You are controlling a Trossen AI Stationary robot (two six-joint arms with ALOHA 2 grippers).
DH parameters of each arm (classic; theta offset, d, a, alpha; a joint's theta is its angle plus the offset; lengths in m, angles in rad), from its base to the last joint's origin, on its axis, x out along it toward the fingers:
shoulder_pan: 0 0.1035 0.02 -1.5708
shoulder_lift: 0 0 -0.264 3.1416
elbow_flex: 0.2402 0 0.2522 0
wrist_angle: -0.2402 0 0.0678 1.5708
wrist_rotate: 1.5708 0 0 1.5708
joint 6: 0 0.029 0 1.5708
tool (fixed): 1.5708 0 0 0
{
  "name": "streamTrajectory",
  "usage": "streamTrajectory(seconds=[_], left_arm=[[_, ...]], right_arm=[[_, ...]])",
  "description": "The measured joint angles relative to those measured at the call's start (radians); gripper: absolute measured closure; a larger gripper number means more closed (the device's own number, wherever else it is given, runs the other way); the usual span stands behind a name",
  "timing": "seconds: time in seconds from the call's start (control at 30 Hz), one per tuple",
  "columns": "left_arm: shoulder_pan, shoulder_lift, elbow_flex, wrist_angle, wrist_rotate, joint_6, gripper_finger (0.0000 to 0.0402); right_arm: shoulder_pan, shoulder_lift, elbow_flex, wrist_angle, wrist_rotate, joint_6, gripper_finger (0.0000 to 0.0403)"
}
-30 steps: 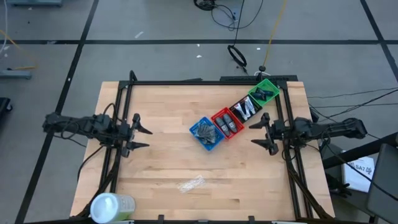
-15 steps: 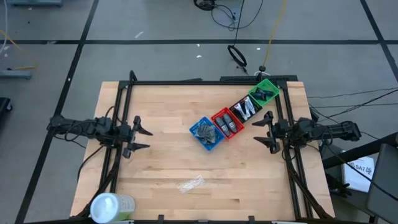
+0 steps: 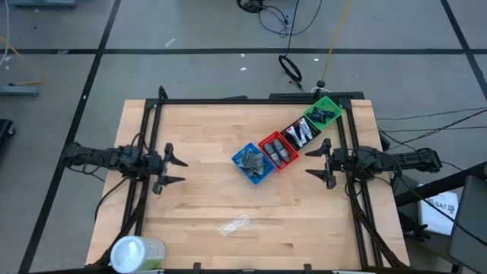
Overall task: Pick & Place Travel size toiletries
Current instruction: Return to Home Position
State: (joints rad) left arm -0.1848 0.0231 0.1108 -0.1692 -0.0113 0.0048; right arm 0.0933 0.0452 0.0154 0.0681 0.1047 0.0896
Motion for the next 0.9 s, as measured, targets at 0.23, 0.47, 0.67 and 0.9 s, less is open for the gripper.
streamTrajectory(seconds=[0.23,0.47,0.67,0.9], left_arm=[[0.001,0.003,-0.056,0.081,-0.043,-0.003,0.0165],[0.001,0.006,-0.057,0.086,-0.042,-0.007,0.0165],[0.001,0.009,-0.058,0.092,-0.042,-0.010,0.0165],[0.001,0.009,-0.058,0.092,-0.043,-0.010,0.0165]], right_arm=[[0.000,0.000,0.000,-0.002,-0.001,0.000,0.0110],[0.000,0.001,-0.001,0.014,0.000,0.000,0.0110],[0.000,0.001,-0.001,0.025,-0.001,0.002,0.0110],[0.000,0.001,-0.002,0.026,-0.001,0.002,0.0110]])
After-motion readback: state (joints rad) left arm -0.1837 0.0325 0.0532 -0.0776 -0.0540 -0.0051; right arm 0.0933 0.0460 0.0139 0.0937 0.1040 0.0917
